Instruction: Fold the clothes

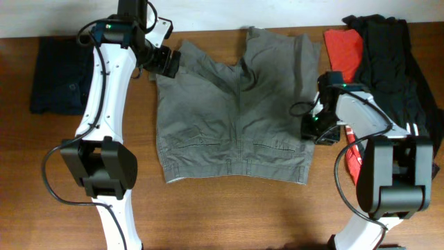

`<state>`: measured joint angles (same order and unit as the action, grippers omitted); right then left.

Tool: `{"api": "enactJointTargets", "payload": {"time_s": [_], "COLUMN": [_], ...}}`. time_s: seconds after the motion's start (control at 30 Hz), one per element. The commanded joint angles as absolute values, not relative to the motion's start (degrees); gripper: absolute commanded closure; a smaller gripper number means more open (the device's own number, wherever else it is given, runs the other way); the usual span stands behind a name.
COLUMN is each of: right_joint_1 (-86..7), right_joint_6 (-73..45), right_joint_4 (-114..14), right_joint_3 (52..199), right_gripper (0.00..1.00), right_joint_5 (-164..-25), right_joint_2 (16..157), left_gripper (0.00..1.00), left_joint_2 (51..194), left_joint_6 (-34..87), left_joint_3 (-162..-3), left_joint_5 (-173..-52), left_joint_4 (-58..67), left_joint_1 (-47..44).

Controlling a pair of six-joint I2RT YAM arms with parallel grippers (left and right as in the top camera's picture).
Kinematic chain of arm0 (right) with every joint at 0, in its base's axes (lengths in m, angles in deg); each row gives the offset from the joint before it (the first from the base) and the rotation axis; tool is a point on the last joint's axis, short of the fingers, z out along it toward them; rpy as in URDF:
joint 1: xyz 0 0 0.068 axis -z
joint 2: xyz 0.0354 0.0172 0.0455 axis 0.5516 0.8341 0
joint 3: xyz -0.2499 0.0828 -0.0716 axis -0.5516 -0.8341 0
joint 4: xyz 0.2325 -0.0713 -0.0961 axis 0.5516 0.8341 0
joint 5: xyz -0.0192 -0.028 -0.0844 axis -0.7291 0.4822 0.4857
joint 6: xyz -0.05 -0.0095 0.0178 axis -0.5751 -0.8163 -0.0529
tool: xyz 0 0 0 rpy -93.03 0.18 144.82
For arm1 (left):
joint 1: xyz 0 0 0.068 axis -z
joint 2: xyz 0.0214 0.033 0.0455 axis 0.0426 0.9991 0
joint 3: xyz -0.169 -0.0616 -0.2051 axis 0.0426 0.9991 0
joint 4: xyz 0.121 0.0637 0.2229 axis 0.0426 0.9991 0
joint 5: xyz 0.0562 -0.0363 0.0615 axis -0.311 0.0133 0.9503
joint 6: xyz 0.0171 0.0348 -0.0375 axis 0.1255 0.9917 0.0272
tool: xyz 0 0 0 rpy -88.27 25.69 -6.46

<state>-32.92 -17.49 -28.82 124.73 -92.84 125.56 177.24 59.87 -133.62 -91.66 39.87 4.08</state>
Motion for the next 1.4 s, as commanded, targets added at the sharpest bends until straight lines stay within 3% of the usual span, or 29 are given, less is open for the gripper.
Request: {"api": "enactJointTargets", "payload": {"time_s": [0.0, 0.07, 0.17, 0.43, 0.73, 0.77, 0.8, 0.83, 0.9, 1.13, 1.37], "right_joint_1": [-34.85, -35.37, -35.31, -29.47, -17.97, -17.60, -17.38, -17.32, -17.40, -19.44, -24.62], "right_joint_6": [-16.97, -16.97, -16.95, -19.75, -25.41, -26.11, -26.11, -26.11, -26.11, -29.80, -32.34], "right_joint_4": [-29.85, -30.09, -30.46, -27.23, -11.05, -9.63, -7.99, -6.88, -4.78, 0.88, 1.54], "right_joint_3": [123.18, 122.92, 122.92, 128.06, 156.45, 159.16, 162.06, 163.92, 167.18, 169.06, 169.06], "right_gripper": [0.66, 0.74, 0.96, 0.96, 0.96, 0.86, 0.65, 0.50, 0.41, 0.36, 0.31], "right_joint_5": [-93.58, -93.56, -93.10, -87.31, -91.35, -92.07, -92.09, -92.07, -92.14, -99.20, -99.44], "right_joint_2": [125.19, 125.19, 125.19, 125.17, 125.17, 125.17, 125.17, 125.17, 125.17, 125.19, 125.19], "left_gripper": [0.01, 0.01, 0.01, 0.01, 0.01, 0.01, 0.01, 0.01, 0.01, 0.01, 0.01], "left_joint_2": [177.44, 177.42, 177.42, 177.44, 177.79, 177.90, 178.18, 178.47, 179.71, 187.91, 193.16], "left_joint_6": [59.35, 59.35, 59.35, 59.57, 59.57, 59.57, 59.59, 59.61, 60.01, 61.34, 71.11], "left_joint_3": [-133.64, -133.64, -133.64, -133.64, -133.64, -133.64, -133.64, -133.64, -133.64, -133.64, -133.64], "left_joint_5": [-92.29, -92.29, -92.29, -92.29, -92.32, -92.32, -92.32, -92.29, -92.29, -92.36, -98.35], "left_joint_4": [39.72, 39.74, 39.56, 38.58, 36.90, 36.68, 36.37, 36.09, 35.34, 35.87, 42.27], "left_joint_1": [3.80, 3.80, 3.80, 3.80, 3.80, 3.80, 3.80, 3.80, 3.80, 3.80, 3.77]}}
